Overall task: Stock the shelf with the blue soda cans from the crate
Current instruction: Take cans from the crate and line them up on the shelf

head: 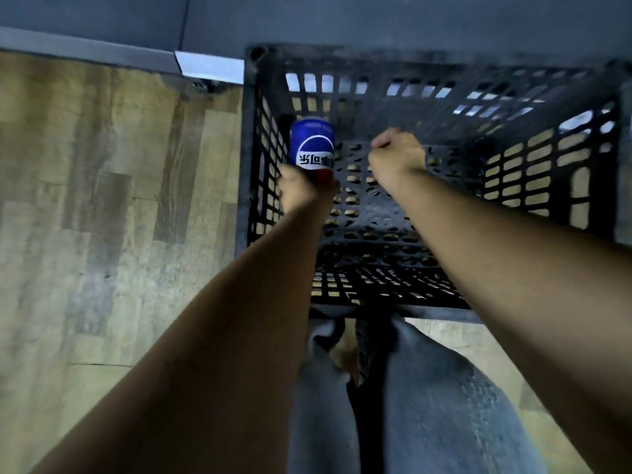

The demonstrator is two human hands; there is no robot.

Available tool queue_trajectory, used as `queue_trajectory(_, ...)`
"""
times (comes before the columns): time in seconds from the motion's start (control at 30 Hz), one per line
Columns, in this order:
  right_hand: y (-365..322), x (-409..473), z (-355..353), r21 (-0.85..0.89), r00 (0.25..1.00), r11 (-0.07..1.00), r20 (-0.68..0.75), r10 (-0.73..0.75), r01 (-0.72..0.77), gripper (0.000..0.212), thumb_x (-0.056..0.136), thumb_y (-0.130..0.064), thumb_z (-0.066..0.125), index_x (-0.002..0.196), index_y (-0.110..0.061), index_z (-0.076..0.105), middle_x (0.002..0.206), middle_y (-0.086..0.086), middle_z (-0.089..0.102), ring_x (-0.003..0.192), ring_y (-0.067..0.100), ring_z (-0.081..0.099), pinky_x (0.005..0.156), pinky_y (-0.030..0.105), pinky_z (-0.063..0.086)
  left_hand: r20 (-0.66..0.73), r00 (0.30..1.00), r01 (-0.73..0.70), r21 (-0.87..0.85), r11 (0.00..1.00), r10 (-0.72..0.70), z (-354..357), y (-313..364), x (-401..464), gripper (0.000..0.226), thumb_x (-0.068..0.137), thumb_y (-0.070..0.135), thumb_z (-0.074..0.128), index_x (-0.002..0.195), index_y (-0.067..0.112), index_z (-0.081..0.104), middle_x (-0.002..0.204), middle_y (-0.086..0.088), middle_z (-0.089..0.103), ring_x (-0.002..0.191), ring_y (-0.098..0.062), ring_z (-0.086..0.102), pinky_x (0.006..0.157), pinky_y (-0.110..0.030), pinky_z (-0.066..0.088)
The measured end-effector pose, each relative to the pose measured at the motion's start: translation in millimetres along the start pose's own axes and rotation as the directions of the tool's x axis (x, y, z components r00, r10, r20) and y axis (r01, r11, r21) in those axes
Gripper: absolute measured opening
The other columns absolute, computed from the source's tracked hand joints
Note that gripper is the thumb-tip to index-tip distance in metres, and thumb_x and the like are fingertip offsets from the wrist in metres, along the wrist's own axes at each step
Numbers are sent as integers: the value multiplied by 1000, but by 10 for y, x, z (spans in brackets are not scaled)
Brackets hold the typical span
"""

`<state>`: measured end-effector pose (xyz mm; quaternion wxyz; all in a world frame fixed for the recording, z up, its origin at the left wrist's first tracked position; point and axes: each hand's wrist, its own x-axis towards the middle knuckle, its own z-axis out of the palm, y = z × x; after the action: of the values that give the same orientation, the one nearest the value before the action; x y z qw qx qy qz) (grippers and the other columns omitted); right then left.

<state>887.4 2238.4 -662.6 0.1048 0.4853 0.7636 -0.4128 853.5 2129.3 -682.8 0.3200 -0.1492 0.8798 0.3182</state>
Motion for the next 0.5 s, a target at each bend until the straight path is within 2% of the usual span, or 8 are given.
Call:
queue_trajectory(0.07, -127, -192, -143, 11, 1000, 1000, 7, 6, -6, 29, 89, -5, 43, 111, -13, 60, 116, 9, 61, 108, 25, 57, 91, 36, 50, 17, 999, -51, 23, 998, 51, -174, 97, -215, 75, 79, 26, 71, 137, 9, 27, 136, -10, 40, 121, -28, 47, 97, -40, 43)
queue_trajectory(0.13, -271, -403, -302, 23, 1000, 1000, 6, 8, -8, 30, 88, -2, 41, 109, -13, 61, 115, 8, 61, 105, 24, 59, 90, 37, 51, 33, 996, -76, -46, 996, 78, -328, 208, -396, 69, 78, 24, 73, 131, 9, 31, 132, -9, 41, 118, -28, 48, 96, -41, 46)
queue_trajectory(0.33, -762, -957, -941, -26, 999, 999, 14, -40, 40, 35, 91, 0, 36, 117, -8, 58, 123, 8, 56, 111, 23, 55, 95, 32, 47, 30, 992, -122, -90, 988, 125, -818, 659, -928, 72, 76, 23, 73, 133, 9, 31, 133, -10, 42, 118, -30, 49, 97, -45, 46)
queue_trajectory(0.5, -1190, -1346, -1486, -60, 997, 995, -12, -81, 80, 36, 91, 2, 34, 114, -7, 60, 122, 9, 58, 110, 23, 56, 92, 30, 48, 41, 979, -191, -119, 974, 197, -1277, 1025, -1400, 73, 74, 20, 75, 132, 10, 31, 131, -10, 44, 117, -28, 49, 97, -45, 47)
